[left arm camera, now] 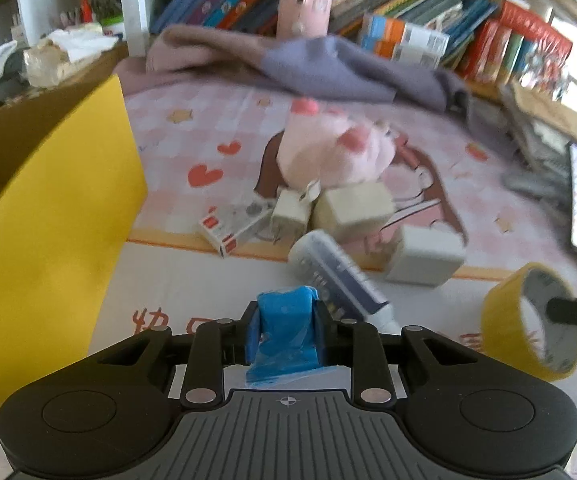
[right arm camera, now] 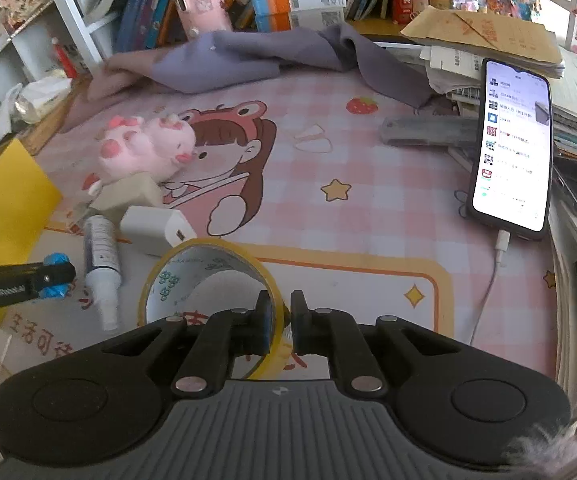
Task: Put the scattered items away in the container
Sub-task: 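Grasp the blue clip with the left gripper while the right gripper holds the tape, then carry the blue clip and tape roll together toward the yellow box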
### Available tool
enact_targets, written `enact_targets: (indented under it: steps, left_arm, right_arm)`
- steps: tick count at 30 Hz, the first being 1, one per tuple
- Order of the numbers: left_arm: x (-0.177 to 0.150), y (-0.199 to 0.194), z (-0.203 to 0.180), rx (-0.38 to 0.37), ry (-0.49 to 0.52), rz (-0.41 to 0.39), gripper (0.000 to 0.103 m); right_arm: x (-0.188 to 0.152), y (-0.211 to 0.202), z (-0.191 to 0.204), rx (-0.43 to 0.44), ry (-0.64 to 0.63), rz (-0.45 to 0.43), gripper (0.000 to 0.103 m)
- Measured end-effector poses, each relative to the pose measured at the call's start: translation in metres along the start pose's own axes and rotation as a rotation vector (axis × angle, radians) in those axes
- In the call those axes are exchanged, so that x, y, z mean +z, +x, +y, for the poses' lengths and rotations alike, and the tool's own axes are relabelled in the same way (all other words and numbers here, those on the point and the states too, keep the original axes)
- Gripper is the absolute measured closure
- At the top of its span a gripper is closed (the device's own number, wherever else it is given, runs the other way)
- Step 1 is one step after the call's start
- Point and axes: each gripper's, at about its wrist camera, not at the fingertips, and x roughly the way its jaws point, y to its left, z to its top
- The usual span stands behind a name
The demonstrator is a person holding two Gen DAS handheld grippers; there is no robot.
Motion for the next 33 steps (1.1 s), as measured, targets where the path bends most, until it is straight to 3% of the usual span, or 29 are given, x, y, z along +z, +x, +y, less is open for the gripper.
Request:
enact_targets:
  steps: [4,17,23,33]
  left_arm:
    - [-0.001,-0.025,-0.003,-0.049,-0.023,-0.020,0.079]
    - [-0.031,-0.081,0.004,-0.143,0.047,-0.056,0.079]
    - [-0.037,-0.109,0.022,-0.216,0.080,-0.122,0.079]
    - [-0.074,-0.143,0.068,-0.296,0.133,-0.141,0.079]
  right_arm:
    - [-0.003,-0.011,0.002,0.016,-0.007,-0.011,0.094]
    - [-0.030,-0.045,0.034,0.004,-0.033,-0.043,0.094]
    - [-0.044,-0.076,0.060,-0.023,-0.028,-0.086,0.094]
    - [-0.093,-0.111,0.119,-0.098,0.042,-0.139,0.094]
